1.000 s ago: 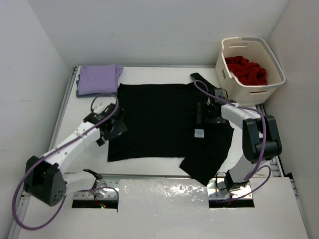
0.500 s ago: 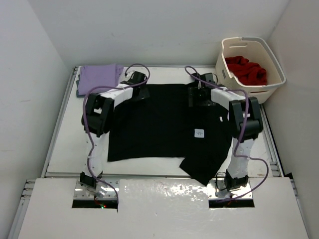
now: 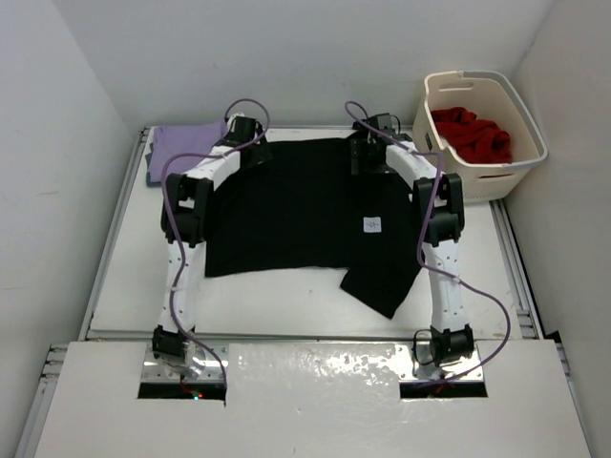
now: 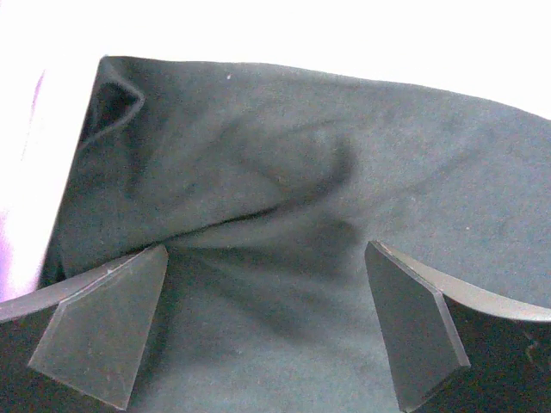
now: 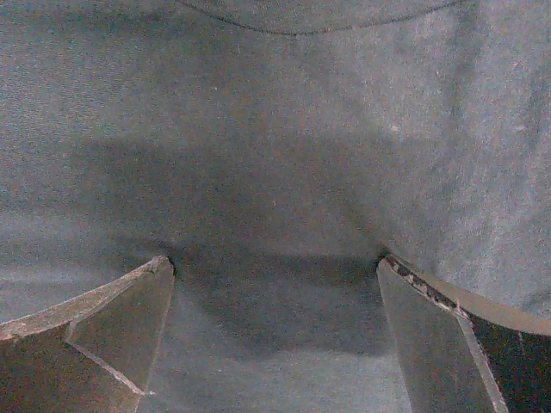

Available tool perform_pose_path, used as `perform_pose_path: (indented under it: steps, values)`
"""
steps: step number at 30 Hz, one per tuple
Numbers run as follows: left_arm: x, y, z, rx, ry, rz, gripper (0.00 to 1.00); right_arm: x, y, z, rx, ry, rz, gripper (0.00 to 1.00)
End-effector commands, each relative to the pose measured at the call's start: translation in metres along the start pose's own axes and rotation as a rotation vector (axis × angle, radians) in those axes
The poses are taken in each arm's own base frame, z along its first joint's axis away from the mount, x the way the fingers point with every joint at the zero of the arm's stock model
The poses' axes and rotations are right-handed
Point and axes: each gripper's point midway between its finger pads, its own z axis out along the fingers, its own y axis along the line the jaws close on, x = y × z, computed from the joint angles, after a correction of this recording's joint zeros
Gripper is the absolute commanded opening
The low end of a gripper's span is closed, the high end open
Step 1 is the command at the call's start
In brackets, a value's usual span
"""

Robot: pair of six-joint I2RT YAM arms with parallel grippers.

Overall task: Fold and stack the t-shirts
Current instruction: Flatten out the tshirt, then grap the side of the flattened tshirt closest away from the robot with both arms

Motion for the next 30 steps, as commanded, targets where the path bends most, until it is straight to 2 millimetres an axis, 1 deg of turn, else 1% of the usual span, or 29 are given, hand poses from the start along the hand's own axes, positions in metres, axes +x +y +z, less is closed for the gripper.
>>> perform_pose_path:
  steps: [1, 2, 3, 4, 5, 6, 7, 8, 10, 11, 12, 13, 14, 15, 16, 17, 18, 19, 20, 21, 22, 23, 24, 25, 26, 27, 28, 29, 30]
  values:
    - [0.017, -0.007, 0.034, 0.080, 0.048, 0.041, 1.00, 0.022, -0.029, 0.020, 0.099, 0.082, 0.020, 0.99]
    - [0.004, -0.011, 0.039, 0.096, 0.022, 0.027, 1.00, 0.013, -0.031, 0.019, 0.099, 0.056, 0.029, 0.99]
    - [-0.004, -0.017, 0.040, 0.124, 0.009, 0.028, 1.00, 0.009, -0.035, 0.019, 0.100, 0.048, 0.036, 0.99]
    - [-0.007, -0.026, 0.038, 0.169, 0.007, 0.029, 1.00, 0.005, -0.035, 0.017, 0.096, 0.038, 0.027, 0.99]
    - [-0.020, -0.033, 0.036, 0.192, -0.028, 0.030, 1.00, -0.003, -0.035, 0.012, 0.094, 0.019, 0.025, 0.99]
    - [-0.024, -0.040, 0.032, 0.226, -0.037, 0.035, 1.00, -0.007, -0.033, 0.008, 0.081, 0.009, 0.020, 0.99]
    - [-0.031, -0.042, 0.028, 0.236, -0.052, 0.037, 1.00, -0.013, -0.030, 0.004, 0.061, -0.006, -0.008, 0.99]
    - [-0.043, -0.046, 0.017, 0.253, -0.082, 0.041, 1.00, -0.023, -0.022, -0.007, 0.014, -0.035, -0.017, 0.99]
    - [-0.056, -0.052, 0.002, 0.283, -0.108, 0.056, 1.00, -0.035, -0.016, -0.021, -0.033, -0.066, -0.079, 0.99]
    - [-0.071, -0.057, -0.017, 0.301, -0.135, 0.059, 1.00, -0.047, -0.013, -0.040, -0.062, -0.098, -0.119, 0.99]
    - [-0.079, -0.058, -0.027, 0.306, -0.147, 0.063, 1.00, -0.054, -0.010, -0.052, -0.073, -0.119, -0.143, 0.99]
    - [-0.094, -0.063, -0.053, 0.322, -0.176, 0.069, 1.00, -0.053, -0.010, -0.061, -0.076, -0.121, -0.167, 0.99]
    - [-0.101, -0.066, -0.068, 0.332, -0.191, 0.074, 1.00, -0.068, -0.002, -0.090, -0.086, -0.174, -0.197, 0.99]
    - [-0.106, -0.067, -0.082, 0.334, -0.203, 0.081, 1.00, -0.071, -0.001, -0.105, -0.083, -0.195, -0.241, 0.99]
    - [-0.098, -0.060, -0.090, 0.310, -0.188, 0.090, 1.00, -0.057, 0.001, -0.109, -0.077, -0.178, -0.288, 0.99]
    - [-0.115, -0.065, -0.128, 0.322, -0.240, 0.087, 1.00, -0.052, 0.012, -0.122, -0.083, -0.189, -0.319, 0.99]
    - [-0.116, -0.056, -0.139, 0.279, -0.255, 0.077, 1.00, -0.064, 0.014, -0.160, -0.081, -0.258, -0.341, 0.99]
    - [-0.108, -0.047, -0.166, 0.265, -0.251, 0.064, 1.00, -0.032, 0.013, -0.155, -0.069, -0.215, -0.357, 0.99]
    - [-0.104, -0.040, -0.181, 0.254, -0.253, 0.045, 1.00, -0.020, 0.020, -0.165, -0.069, -0.223, -0.372, 0.99]
    - [-0.065, -0.019, -0.173, 0.203, -0.177, 0.014, 1.00, -0.030, 0.021, -0.200, -0.058, -0.323, -0.348, 0.99]
    - [-0.070, -0.008, -0.208, 0.212, -0.221, -0.033, 1.00, 0.018, 0.019, -0.188, -0.029, -0.244, -0.363, 0.99]
    - [-0.058, 0.009, -0.216, 0.166, -0.224, -0.077, 1.00, 0.034, 0.021, -0.195, -0.025, -0.243, -0.354, 0.99]
    - [-0.001, 0.039, -0.204, 0.086, -0.116, -0.150, 1.00, 0.034, 0.021, -0.219, -0.024, -0.303, -0.325, 0.99]
    - [0.004, 0.055, -0.233, 0.072, -0.153, -0.225, 1.00, 0.074, 0.022, -0.211, -0.011, -0.245, -0.340, 0.99]
    - [0.022, 0.073, -0.240, 0.032, -0.155, -0.281, 1.00, 0.089, 0.026, -0.216, -0.024, -0.242, -0.323, 0.99]
    - [0.061, 0.096, -0.249, 0.025, -0.143, -0.383, 1.00, 0.109, 0.025, -0.223, -0.040, -0.252, -0.317, 0.99]
    - [0.076, 0.104, -0.251, 0.042, -0.148, -0.406, 1.00, 0.117, 0.036, -0.228, -0.073, -0.263, -0.322, 0.99]
    - [0.086, 0.111, -0.256, 0.049, -0.154, -0.423, 1.00, 0.127, 0.040, -0.231, -0.099, -0.258, -0.318, 0.99]
    - [0.118, 0.132, -0.258, -0.029, -0.092, -0.439, 1.00, 0.134, 0.043, -0.235, -0.113, -0.264, -0.316, 0.99]
